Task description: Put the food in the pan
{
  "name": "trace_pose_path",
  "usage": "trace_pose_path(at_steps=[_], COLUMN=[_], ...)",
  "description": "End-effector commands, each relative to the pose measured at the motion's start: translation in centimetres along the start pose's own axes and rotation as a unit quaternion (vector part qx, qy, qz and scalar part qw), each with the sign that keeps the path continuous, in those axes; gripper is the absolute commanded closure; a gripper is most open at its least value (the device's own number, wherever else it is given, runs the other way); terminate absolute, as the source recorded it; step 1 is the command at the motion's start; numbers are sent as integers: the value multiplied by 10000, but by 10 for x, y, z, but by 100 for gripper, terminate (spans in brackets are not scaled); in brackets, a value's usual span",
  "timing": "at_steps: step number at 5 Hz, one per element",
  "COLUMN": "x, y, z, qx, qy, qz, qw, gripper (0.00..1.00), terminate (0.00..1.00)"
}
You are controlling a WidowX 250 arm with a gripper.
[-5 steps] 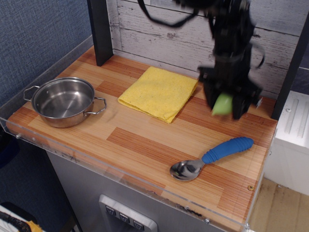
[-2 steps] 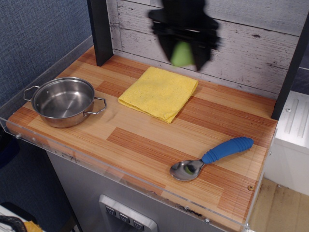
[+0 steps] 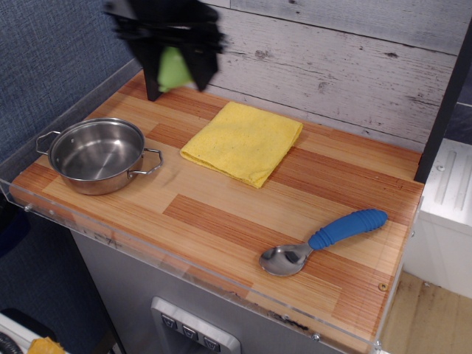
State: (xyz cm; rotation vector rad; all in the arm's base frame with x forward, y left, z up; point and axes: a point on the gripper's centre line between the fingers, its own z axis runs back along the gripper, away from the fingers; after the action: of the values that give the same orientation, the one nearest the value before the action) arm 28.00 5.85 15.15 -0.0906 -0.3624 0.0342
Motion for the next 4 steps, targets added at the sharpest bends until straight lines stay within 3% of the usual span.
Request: trace_pose_path(at_steps=[1,4], x=[-33,-71], y=[58,122], z=[20,-20], qx=[420,621], qy=[-75,104], qz=[466,837], qw=[9980,9945], gripper=[100,100], terminate=[0,0])
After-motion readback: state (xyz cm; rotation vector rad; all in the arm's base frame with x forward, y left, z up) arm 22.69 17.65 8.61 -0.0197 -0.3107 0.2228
